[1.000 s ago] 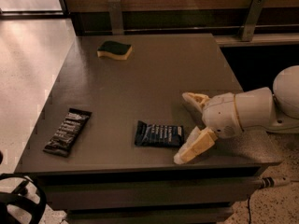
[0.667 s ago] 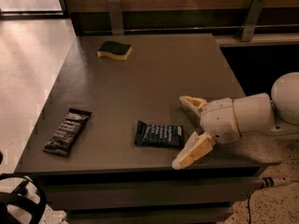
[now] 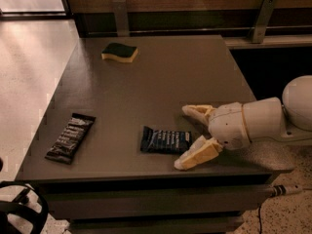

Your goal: Move rxbar blueberry near sponge

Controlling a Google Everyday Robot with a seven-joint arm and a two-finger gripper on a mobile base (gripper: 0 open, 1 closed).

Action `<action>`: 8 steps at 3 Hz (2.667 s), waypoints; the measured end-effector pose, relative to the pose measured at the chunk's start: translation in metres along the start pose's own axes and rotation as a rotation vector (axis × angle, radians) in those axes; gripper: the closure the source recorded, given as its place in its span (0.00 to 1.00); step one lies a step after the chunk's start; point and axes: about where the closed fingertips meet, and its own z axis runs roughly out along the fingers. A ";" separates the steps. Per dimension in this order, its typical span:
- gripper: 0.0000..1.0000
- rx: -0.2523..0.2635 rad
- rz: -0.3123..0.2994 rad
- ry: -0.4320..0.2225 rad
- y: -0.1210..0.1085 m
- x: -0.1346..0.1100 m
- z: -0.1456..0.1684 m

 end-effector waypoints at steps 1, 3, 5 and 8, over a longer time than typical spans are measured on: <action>0.42 -0.003 -0.003 0.000 0.001 -0.001 0.001; 0.88 -0.008 -0.008 0.001 0.002 -0.004 0.003; 1.00 -0.011 -0.010 0.002 0.003 -0.005 0.005; 1.00 0.072 -0.032 0.088 -0.039 -0.048 -0.049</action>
Offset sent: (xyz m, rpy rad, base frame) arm -0.0004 0.0014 0.0003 -0.0006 -0.0005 0.0029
